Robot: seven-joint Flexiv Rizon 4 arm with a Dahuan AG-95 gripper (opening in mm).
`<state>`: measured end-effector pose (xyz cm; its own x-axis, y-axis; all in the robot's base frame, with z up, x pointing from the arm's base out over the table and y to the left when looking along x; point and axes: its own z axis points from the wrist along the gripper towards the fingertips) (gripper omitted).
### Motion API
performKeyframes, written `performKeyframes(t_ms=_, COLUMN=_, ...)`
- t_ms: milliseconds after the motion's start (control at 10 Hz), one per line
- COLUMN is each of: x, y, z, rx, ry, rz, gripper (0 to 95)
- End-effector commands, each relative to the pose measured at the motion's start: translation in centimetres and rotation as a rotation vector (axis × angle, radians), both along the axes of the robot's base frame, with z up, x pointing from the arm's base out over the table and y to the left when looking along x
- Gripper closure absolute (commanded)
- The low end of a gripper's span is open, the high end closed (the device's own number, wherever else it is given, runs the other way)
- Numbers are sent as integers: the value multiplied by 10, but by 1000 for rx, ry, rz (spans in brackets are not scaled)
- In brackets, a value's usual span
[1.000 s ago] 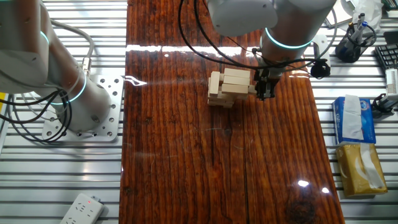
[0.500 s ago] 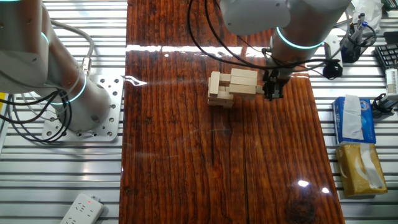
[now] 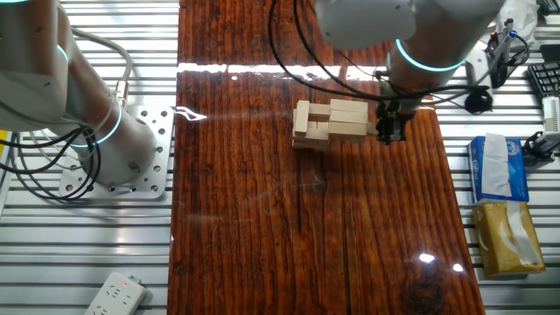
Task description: Play Jenga
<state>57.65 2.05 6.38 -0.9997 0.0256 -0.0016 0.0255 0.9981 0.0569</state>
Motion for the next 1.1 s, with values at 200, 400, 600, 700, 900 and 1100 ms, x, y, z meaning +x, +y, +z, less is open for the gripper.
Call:
performKeyframes(t_ms=200, x=4, y=1, z=2, rx=-2, ry=-3, rz=-6, gripper=950)
performKeyframes(t_ms=400, x=7, y=1, z=3, rx=-1, ry=-5, rz=-8, gripper=950)
performKeyframes(t_ms=600, x=9, y=2, z=4, rx=-1, ry=-5, rz=-10, gripper=950)
performKeyframes(t_ms=700, x=9, y=2, z=4, rx=-1, ry=-4, rz=-10, gripper=950)
performKeyframes(t_ms=900, x=9, y=2, z=4, rx=-1, ry=-3, rz=-12, gripper=950)
performKeyframes(t_ms=1100, x=9, y=2, z=4, rx=-1, ry=-2, rz=-11, gripper=950)
